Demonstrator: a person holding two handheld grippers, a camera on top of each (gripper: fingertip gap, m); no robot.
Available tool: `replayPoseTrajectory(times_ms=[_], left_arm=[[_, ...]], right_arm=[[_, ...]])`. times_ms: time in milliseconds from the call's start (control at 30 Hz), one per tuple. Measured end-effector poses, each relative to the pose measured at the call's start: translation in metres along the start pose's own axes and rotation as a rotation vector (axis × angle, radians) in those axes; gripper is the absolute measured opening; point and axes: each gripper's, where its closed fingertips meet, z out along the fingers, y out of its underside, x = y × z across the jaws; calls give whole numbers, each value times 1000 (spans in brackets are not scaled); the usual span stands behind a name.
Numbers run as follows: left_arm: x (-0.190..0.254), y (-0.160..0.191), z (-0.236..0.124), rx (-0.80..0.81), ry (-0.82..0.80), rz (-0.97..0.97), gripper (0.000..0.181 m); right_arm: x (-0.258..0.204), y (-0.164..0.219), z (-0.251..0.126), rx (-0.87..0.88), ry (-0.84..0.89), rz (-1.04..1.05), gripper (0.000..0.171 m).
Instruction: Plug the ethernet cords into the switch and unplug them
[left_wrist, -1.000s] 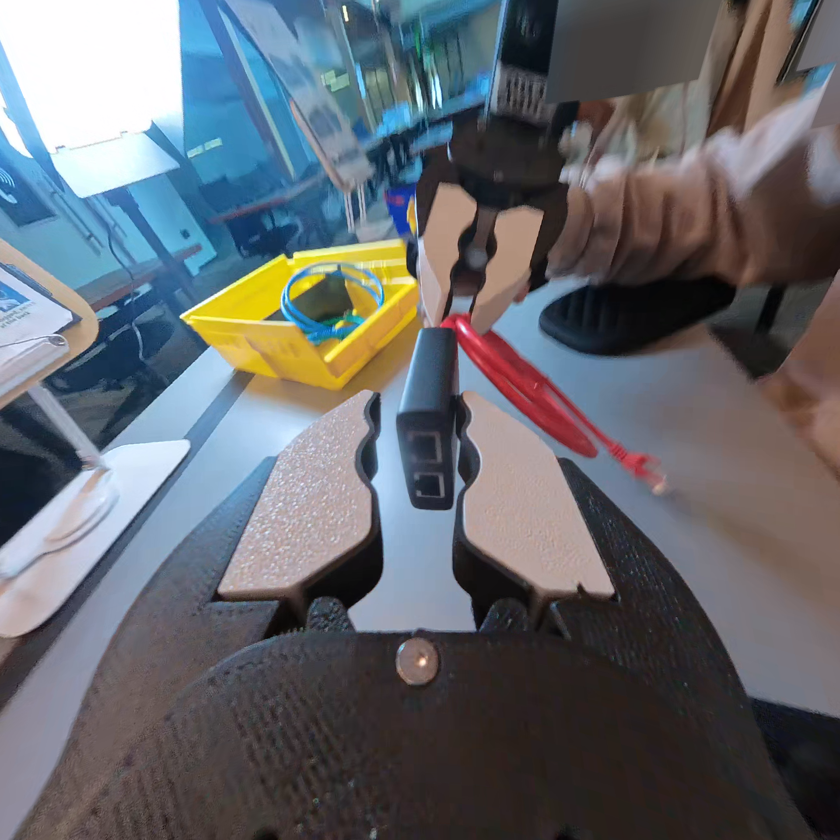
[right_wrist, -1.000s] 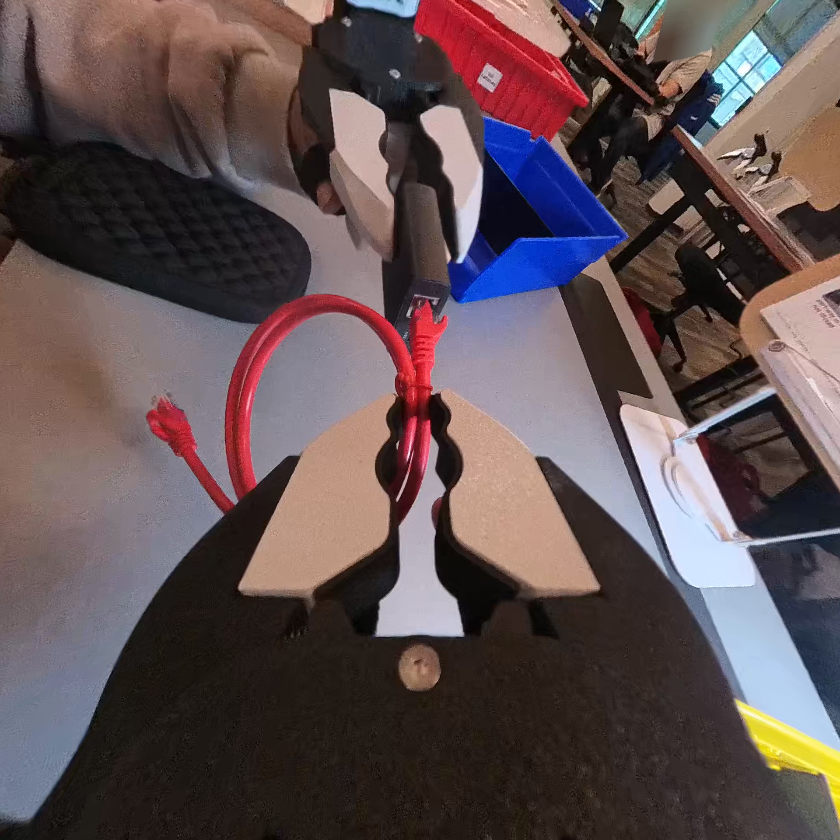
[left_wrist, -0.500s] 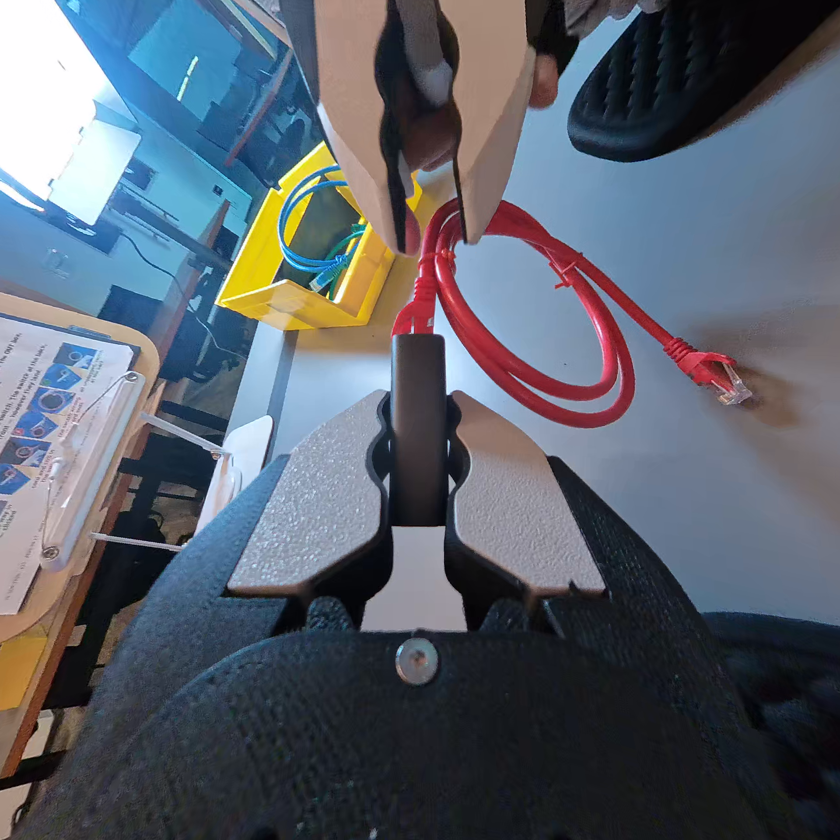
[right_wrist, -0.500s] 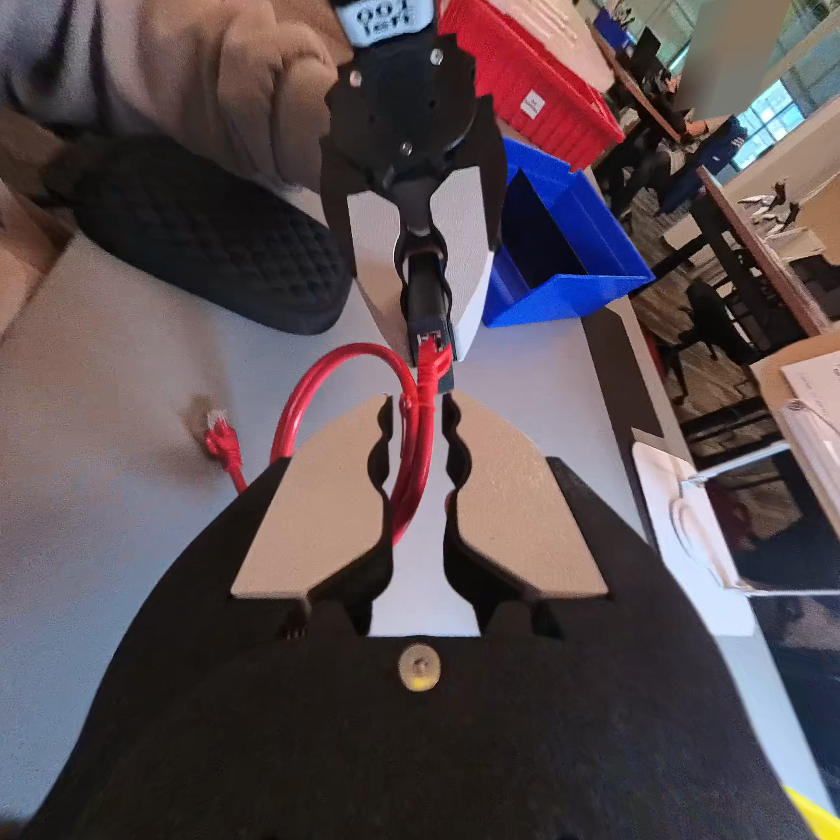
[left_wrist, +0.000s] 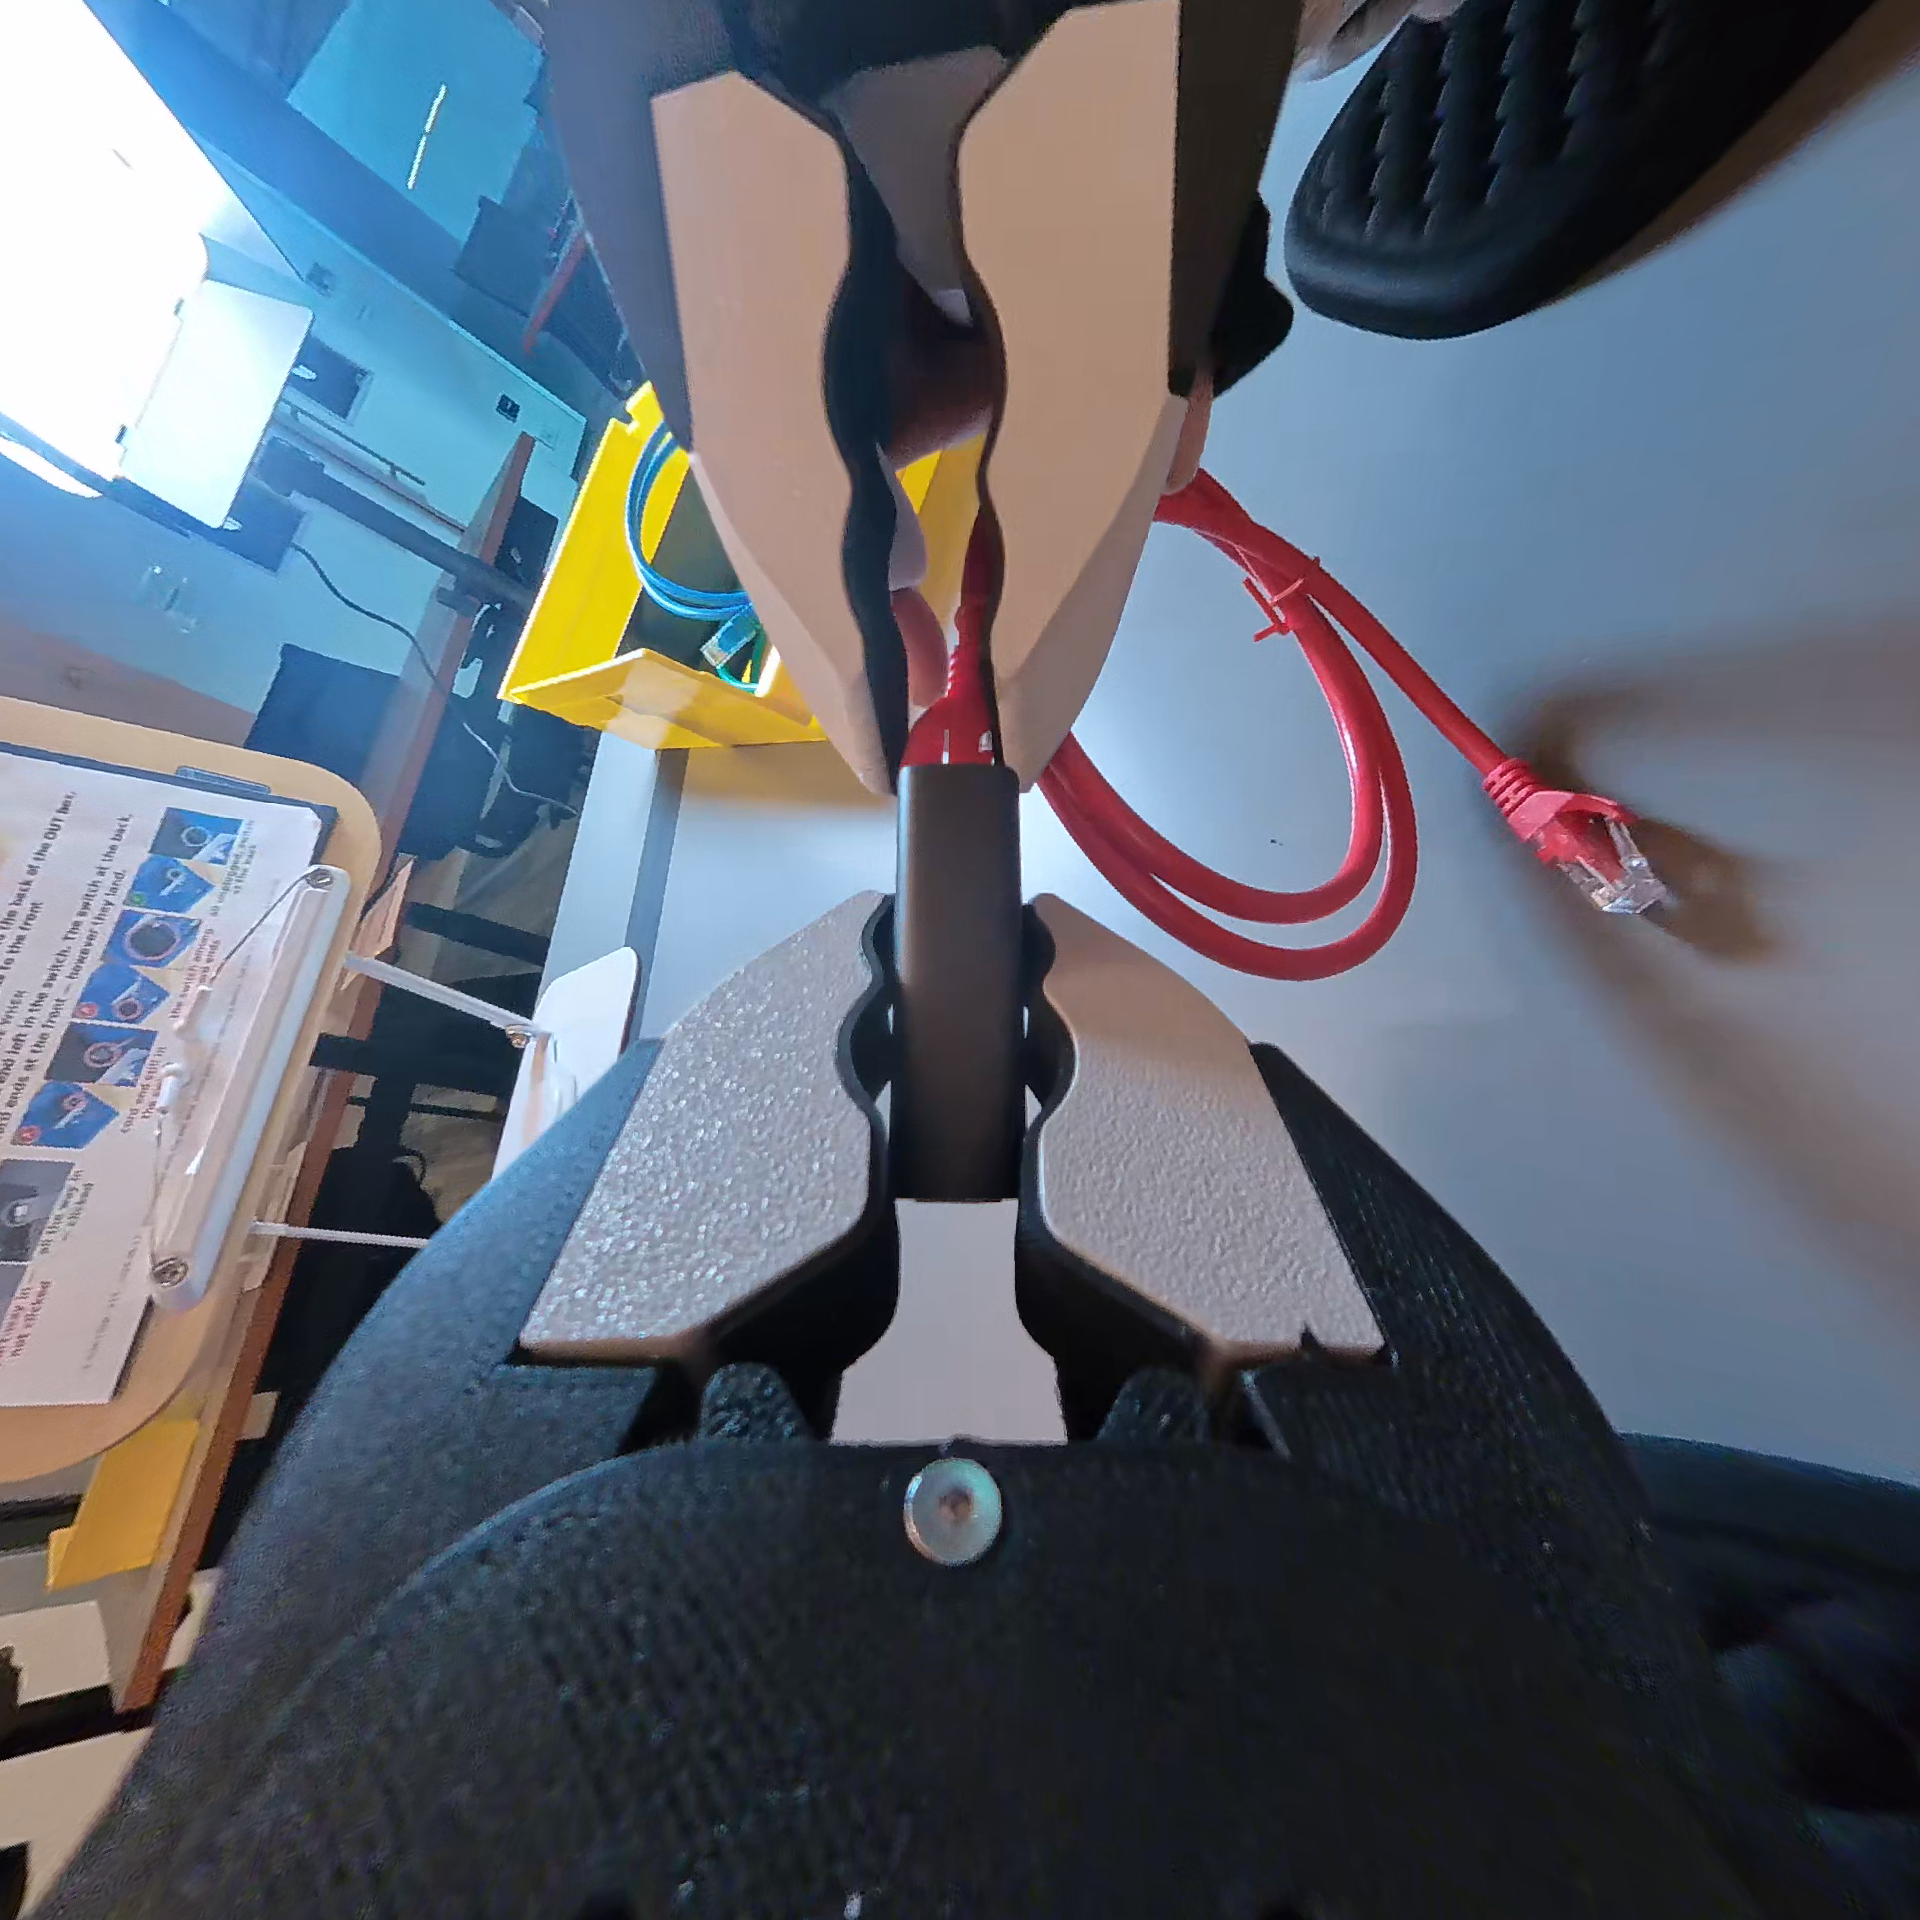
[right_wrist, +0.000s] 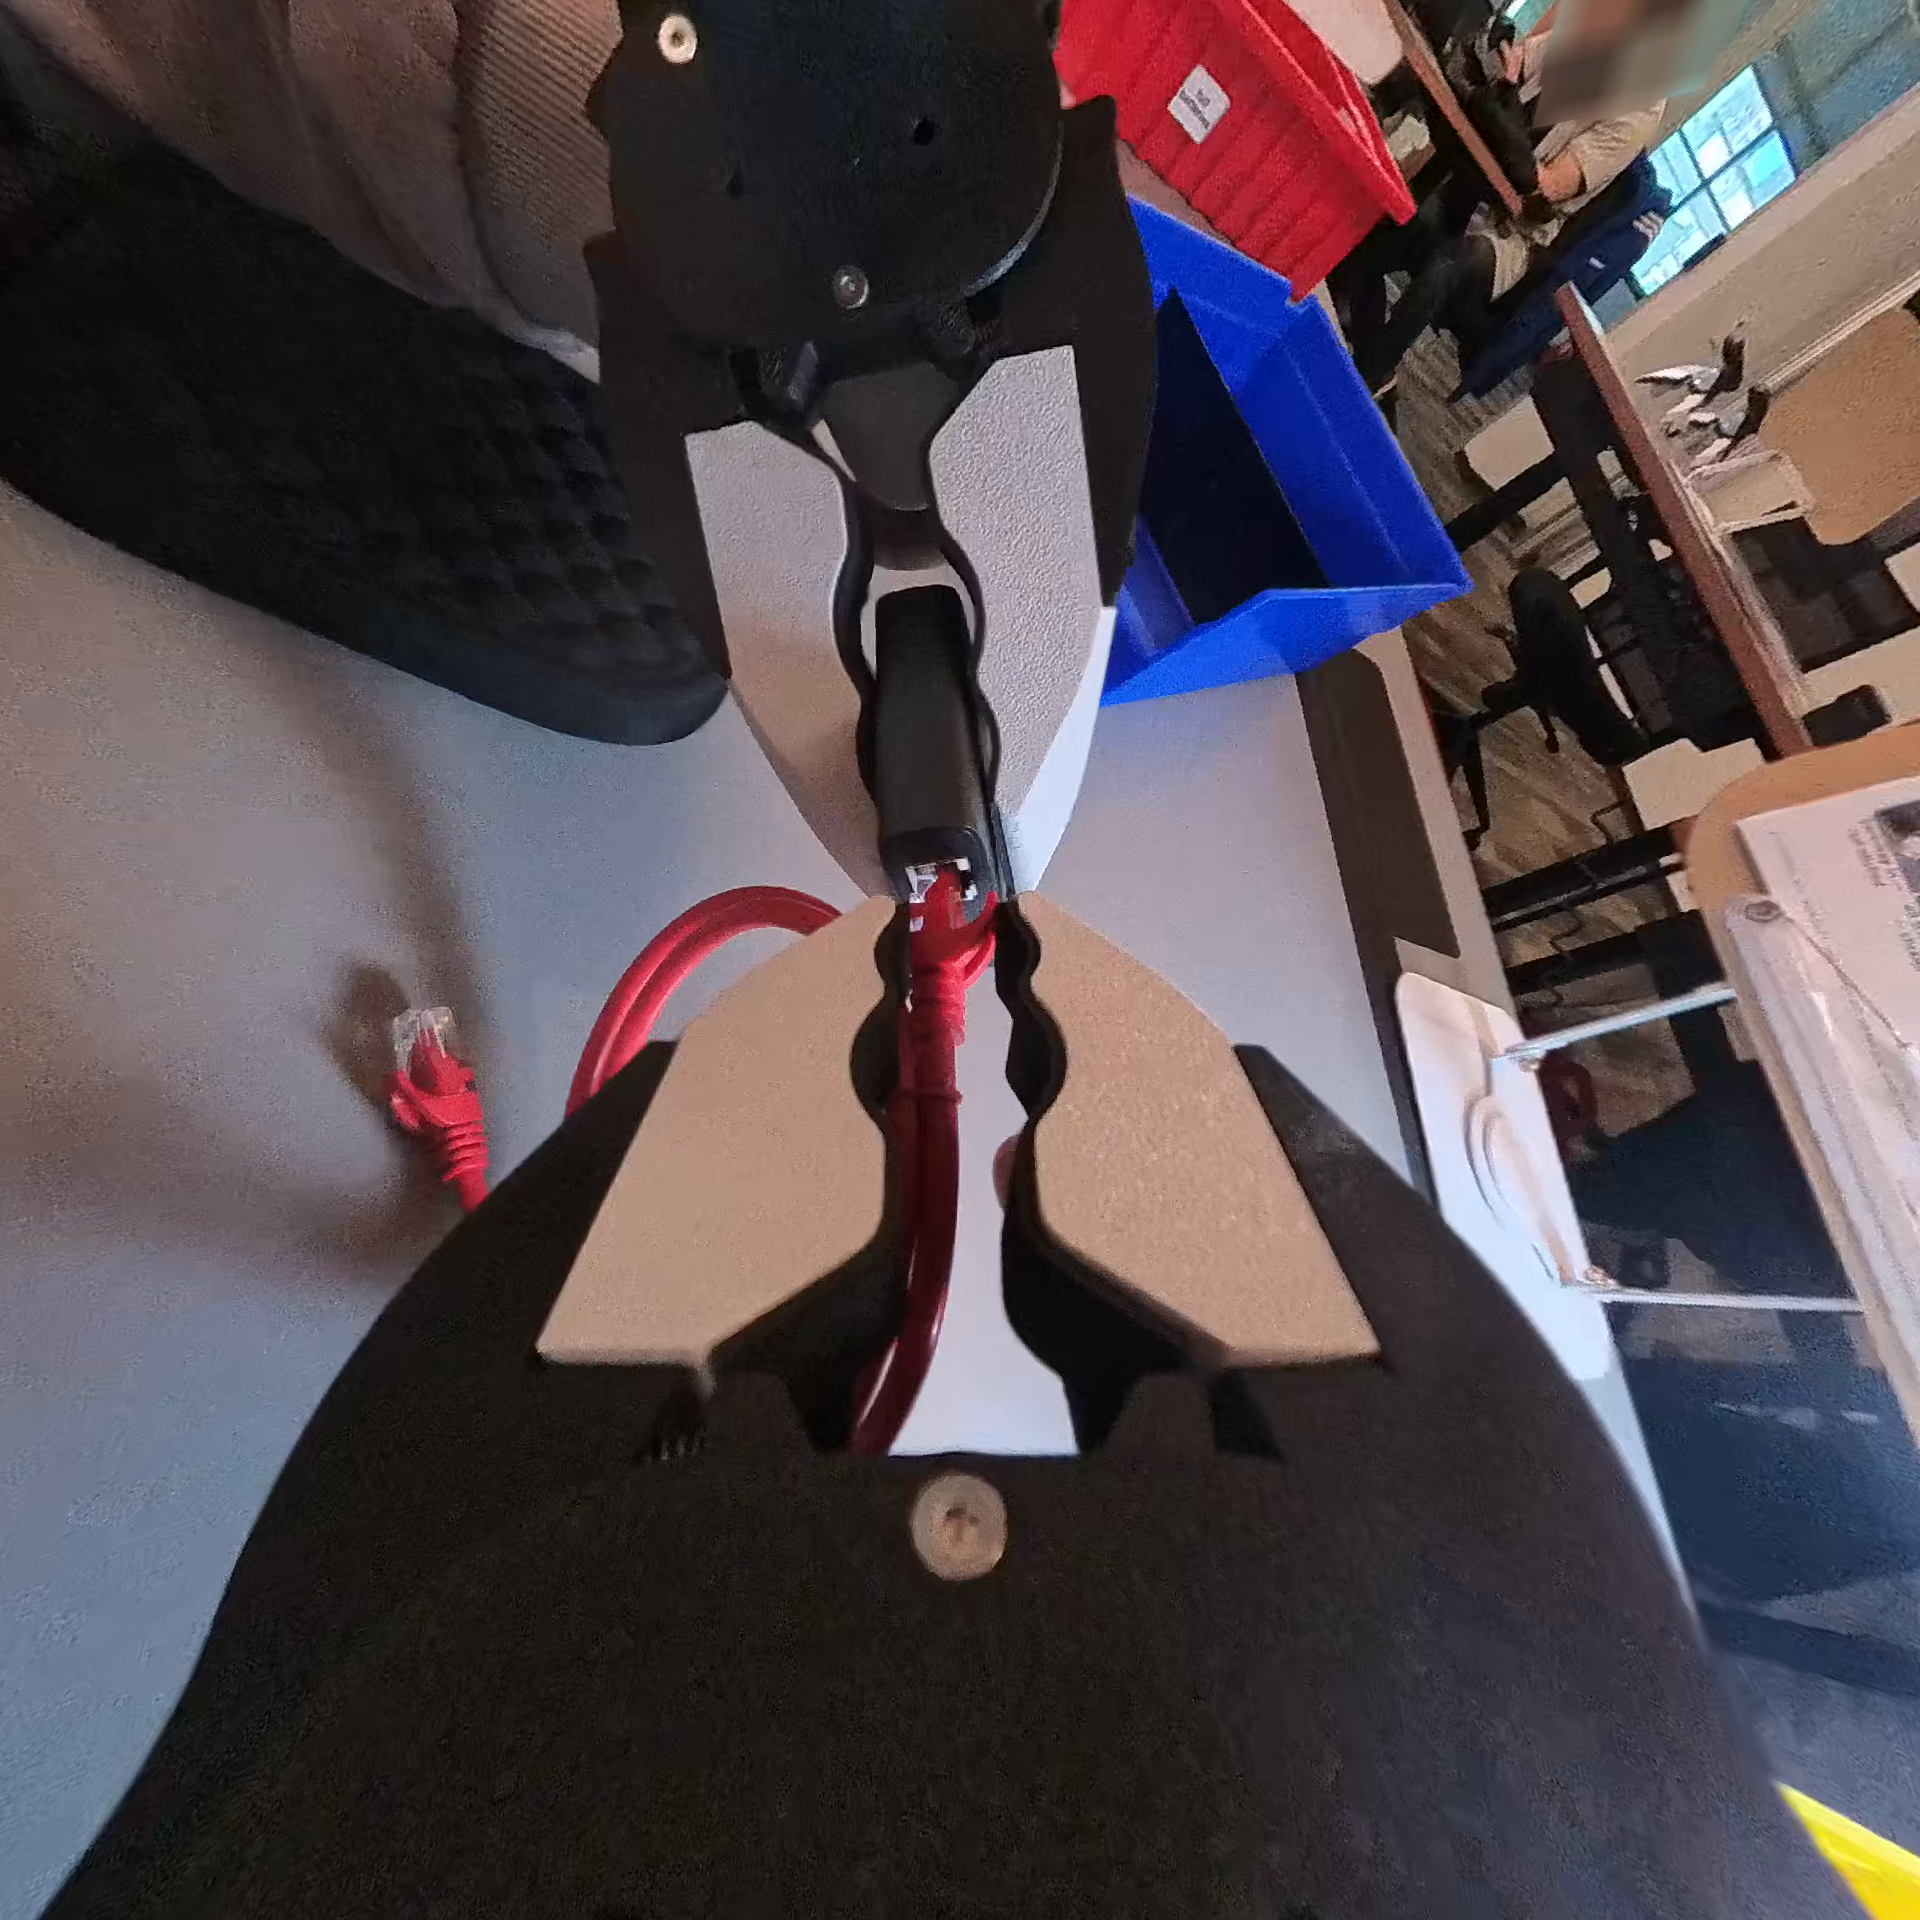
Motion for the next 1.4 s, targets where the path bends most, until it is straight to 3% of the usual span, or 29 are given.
replayPoseTrajectory(times_ms=[267,500,633,700,767,833,1000,1100,1200,1300,1400], left_arm=[[6,-2,-6,5,60,35,21],[23,-5,-2,39,145,19,22],[24,-15,-1,67,162,-13,22],[-6,36,-6,-120,29,-57,22],[-14,49,-27,-69,46,-196,22],[-12,38,-36,-28,23,-183,22],[-12,39,-30,-5,-24,-204,21],[-11,40,-28,32,-24,-267,21],[-11,42,-28,41,-36,-281,21],[-9,44,-26,46,-34,-299,21],[-7,47,-23,41,-32,-297,21]], right_arm=[[-11,-7,-1,41,-37,-136,13],[-28,-3,-7,-44,-246,-225,13],[-29,-6,-21,-55,-347,-160,13],[-55,-10,-39,-30,-503,-85,12],[-49,1,-45,-42,-381,-126,13],[-23,7,-68,-53,-301,-5,13],[112,25,-139,-126,137,124,14],[180,58,-165,-174,334,346,14],[231,112,-175,-215,515,481,14],[257,192,-173,-280,675,657,14],[244,285,-174,-620,774,683,16]])
